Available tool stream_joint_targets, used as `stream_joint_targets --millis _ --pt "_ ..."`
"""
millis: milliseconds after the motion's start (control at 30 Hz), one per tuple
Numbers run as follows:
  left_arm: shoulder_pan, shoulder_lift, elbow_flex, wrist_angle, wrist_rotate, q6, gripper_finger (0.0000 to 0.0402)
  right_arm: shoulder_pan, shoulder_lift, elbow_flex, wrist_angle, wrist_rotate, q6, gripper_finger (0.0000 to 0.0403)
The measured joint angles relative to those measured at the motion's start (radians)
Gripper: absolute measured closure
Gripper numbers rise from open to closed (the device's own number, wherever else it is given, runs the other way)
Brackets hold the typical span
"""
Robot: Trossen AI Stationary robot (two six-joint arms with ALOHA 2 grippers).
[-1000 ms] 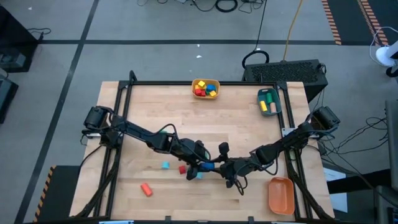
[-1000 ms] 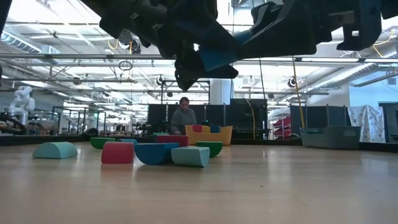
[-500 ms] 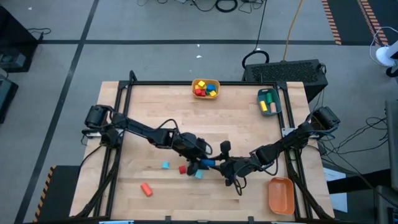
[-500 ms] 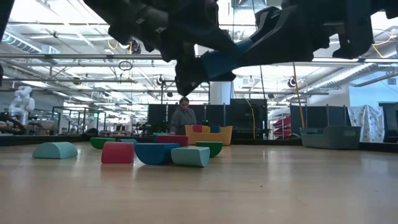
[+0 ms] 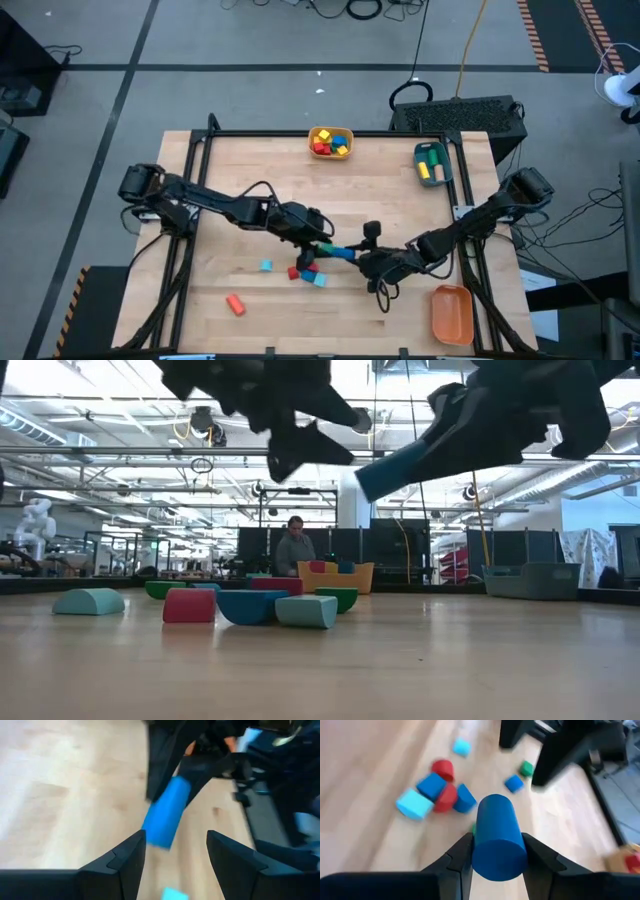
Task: Sort blocks by size
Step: Put the blue cylindrical block into the blue bin
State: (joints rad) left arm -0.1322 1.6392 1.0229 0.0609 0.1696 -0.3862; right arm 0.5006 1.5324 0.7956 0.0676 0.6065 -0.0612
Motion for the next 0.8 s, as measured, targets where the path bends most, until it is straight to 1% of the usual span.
stream_joint_targets --millis 67,133,233,300,400,467,533,633,733,800 --pt "-0.001 -0.035 0.000 -0.068 -0.073 0.011 0.0191 0.006 -0.031 0.000 -0.065 0.026 0.021 0.0290" --pt "-0.005 -0.063 0.000 -0.113 -0.146 0.029 0.0191 0.006 -0.064 0.000 -0.115 0.028 0.048 0.0290" --pt "-0.019 -0.082 0.000 -0.124 -0.238 0.033 0.0191 0.003 -0.115 0.000 -0.226 0.037 0.101 0.0290" --pt "-0.034 -0.084 0.000 -0.121 -0.276 0.033 0.0191 -0.001 -0.146 0.000 -0.315 0.078 0.160 0.0290" --pt "-0.052 -0.084 0.000 -0.111 -0.351 0.036 0.0191 -0.012 -0.201 0.000 -0.524 0.163 0.330 0.0290" --pt "-0.059 -0.084 0.000 -0.112 -0.414 0.036 0.0191 -0.022 -0.232 0.000 -0.675 0.222 0.476 0.0290" --pt "-0.060 -0.085 0.000 -0.130 -0.442 0.036 0.0191 -0.040 -0.260 0.000 -0.834 0.272 0.635 0.0290" --pt "-0.052 -0.084 0.000 -0.167 -0.454 0.037 0.0191 -0.091 -0.284 0.000 -1.040 0.288 0.861 0.0290" --pt "-0.038 -0.084 0.000 -0.202 -0.467 0.071 0.0191 -0.164 -0.288 0.000 -1.183 0.301 1.086 0.0290" --pt "-0.028 -0.084 0.000 -0.230 -0.486 0.079 0.0191 -0.219 -0.288 0.000 -1.243 0.304 1.169 0.0290"
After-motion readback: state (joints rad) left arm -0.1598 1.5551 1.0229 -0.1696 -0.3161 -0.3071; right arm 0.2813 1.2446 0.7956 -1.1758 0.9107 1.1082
